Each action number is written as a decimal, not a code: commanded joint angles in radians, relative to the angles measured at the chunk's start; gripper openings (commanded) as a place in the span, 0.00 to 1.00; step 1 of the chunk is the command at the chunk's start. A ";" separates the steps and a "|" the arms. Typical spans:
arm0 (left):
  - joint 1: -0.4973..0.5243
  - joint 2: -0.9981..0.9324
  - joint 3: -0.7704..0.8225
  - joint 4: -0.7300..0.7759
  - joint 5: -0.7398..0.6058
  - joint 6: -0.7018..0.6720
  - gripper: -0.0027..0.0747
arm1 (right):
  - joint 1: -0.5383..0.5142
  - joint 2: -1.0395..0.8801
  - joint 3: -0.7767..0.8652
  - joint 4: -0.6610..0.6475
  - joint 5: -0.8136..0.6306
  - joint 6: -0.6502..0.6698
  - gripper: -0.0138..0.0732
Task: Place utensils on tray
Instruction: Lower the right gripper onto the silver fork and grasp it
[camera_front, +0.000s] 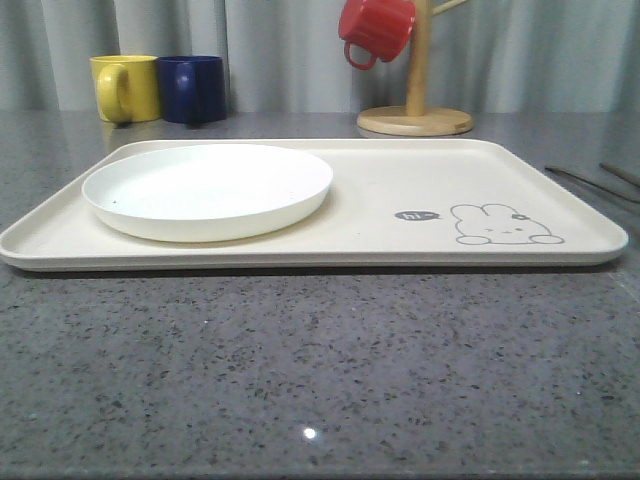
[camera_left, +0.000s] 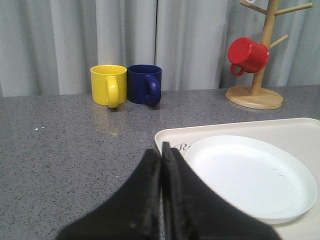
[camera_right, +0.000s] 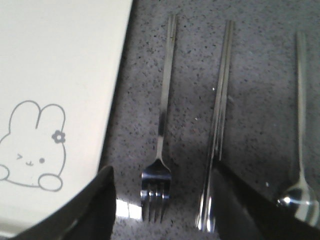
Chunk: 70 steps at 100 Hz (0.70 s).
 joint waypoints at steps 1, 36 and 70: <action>-0.009 0.007 -0.027 -0.010 -0.072 0.001 0.01 | 0.002 0.049 -0.076 -0.002 -0.030 -0.012 0.65; -0.009 0.007 -0.027 -0.010 -0.072 0.001 0.01 | 0.008 0.221 -0.144 -0.007 -0.015 -0.013 0.65; -0.009 0.007 -0.027 -0.010 -0.072 0.001 0.01 | 0.008 0.300 -0.144 -0.007 -0.016 -0.013 0.64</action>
